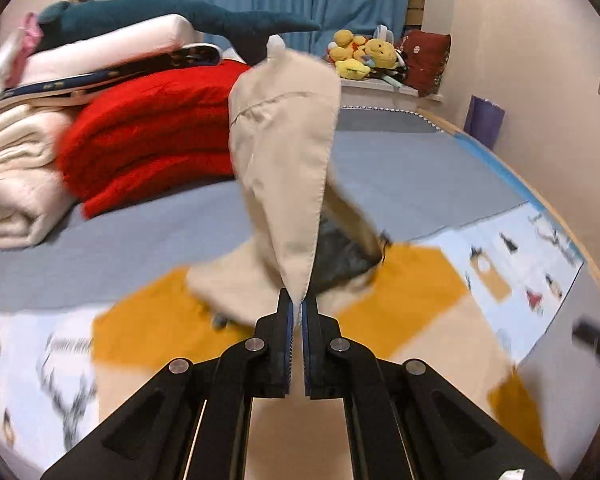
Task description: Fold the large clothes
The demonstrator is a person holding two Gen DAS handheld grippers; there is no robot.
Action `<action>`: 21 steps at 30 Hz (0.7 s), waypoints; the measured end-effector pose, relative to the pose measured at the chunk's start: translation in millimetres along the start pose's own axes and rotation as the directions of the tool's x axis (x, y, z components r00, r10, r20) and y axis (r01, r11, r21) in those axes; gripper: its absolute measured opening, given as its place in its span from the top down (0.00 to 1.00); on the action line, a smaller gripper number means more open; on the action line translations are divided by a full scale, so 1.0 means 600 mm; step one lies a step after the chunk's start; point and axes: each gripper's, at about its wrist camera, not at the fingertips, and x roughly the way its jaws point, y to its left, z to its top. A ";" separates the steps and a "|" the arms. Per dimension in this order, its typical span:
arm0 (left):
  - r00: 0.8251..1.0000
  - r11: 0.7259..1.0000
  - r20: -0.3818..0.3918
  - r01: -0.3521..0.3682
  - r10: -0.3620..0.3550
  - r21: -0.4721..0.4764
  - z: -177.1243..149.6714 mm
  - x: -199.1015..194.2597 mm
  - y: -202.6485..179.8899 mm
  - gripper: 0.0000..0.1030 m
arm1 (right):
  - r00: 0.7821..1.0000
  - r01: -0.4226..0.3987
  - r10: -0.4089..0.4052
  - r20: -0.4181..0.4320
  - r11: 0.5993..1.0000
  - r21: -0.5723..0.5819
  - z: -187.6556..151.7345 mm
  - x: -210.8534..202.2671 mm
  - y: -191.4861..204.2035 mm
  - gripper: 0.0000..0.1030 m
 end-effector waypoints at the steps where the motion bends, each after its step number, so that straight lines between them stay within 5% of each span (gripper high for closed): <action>1: 1.000 1.000 -0.001 -0.012 0.012 -0.020 -0.014 -0.012 0.001 0.98 | 1.000 -0.008 0.008 0.003 1.000 0.010 -0.001 -0.006 0.000 0.80; 3: 1.000 0.992 -0.029 0.000 -0.004 -0.125 -0.078 -0.048 0.013 0.98 | 1.000 -0.026 0.026 0.008 0.999 0.018 -0.006 -0.016 0.003 0.80; 7: 0.995 0.976 -0.074 -0.086 0.073 -0.200 -0.158 -0.091 0.028 0.97 | 0.998 -0.068 0.067 0.015 0.998 0.012 -0.015 -0.029 0.018 0.80; 13: 0.999 0.937 -0.046 -0.027 0.012 -0.347 -0.237 -0.130 0.066 0.84 | 0.985 -0.172 0.173 0.020 0.985 -0.015 -0.022 -0.026 0.056 0.79; 16: 0.988 0.890 -0.097 0.067 -0.124 -0.451 -0.235 -0.075 0.086 0.83 | 0.969 -0.243 0.243 -0.036 0.970 0.000 -0.036 0.002 0.078 0.79; 18: 0.978 0.866 -0.141 0.064 -0.153 -0.496 -0.236 -0.042 0.102 0.82 | 0.958 -0.276 0.277 -0.078 0.961 0.023 -0.045 0.025 0.088 0.79; 20: 0.967 0.819 -0.150 0.088 -0.207 -0.567 -0.246 -0.023 0.114 0.74 | 0.944 -0.306 0.310 -0.117 0.951 0.049 -0.053 0.050 0.097 0.79; 21: 0.951 0.767 -0.154 0.114 -0.269 -0.632 -0.257 -0.006 0.126 0.71 | 0.934 -0.323 0.329 -0.140 0.944 0.065 -0.058 0.066 0.103 0.79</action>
